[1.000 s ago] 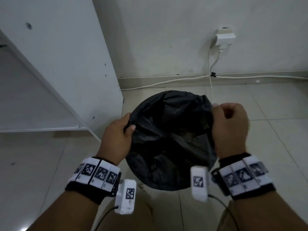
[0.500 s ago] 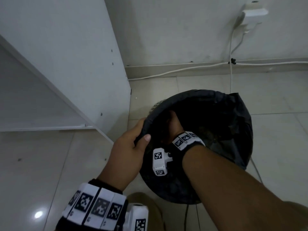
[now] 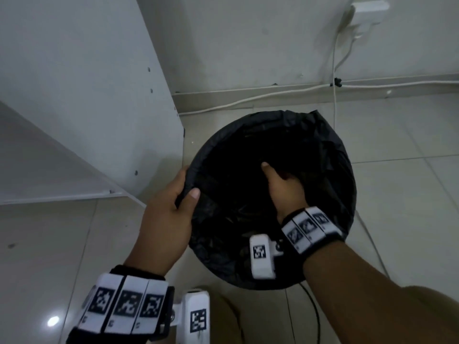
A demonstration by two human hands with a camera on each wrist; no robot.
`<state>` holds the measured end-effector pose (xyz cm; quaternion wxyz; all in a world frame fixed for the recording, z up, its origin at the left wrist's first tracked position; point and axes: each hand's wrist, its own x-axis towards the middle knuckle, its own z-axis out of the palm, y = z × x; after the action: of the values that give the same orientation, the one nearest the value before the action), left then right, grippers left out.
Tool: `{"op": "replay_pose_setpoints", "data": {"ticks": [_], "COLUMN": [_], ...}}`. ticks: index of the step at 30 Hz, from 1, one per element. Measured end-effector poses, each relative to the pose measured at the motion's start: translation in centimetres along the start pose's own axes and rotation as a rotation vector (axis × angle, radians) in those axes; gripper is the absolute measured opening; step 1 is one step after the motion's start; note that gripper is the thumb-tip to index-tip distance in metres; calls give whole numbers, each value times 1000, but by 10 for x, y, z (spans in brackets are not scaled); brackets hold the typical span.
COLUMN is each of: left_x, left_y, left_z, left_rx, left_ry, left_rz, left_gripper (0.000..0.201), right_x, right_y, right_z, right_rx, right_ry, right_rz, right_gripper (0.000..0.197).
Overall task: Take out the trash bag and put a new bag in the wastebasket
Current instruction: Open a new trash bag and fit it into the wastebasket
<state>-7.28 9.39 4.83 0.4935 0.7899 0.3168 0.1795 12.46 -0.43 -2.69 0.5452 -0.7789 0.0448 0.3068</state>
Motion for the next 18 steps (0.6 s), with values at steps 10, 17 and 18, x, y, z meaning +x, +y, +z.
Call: {"op": "replay_pose_setpoints", "data": {"ticks": [10,17,18], "left_x": [-5,-4,-6], "left_y": [-5,2,2], "left_z": [-2,-1,0], "left_rx": [17,7,4], "left_ry": [29,11,8], "left_rz": [-27,-34,-37], "left_gripper": [41,42,42], "right_x": [36,23,24], "right_y": [4,2,-1], "right_z": [25,24,30], "right_rx": [299,629,738], "right_ry": [-309,-212,-276], "right_rz": [367,326,314], "right_gripper": [56,43,49]}}
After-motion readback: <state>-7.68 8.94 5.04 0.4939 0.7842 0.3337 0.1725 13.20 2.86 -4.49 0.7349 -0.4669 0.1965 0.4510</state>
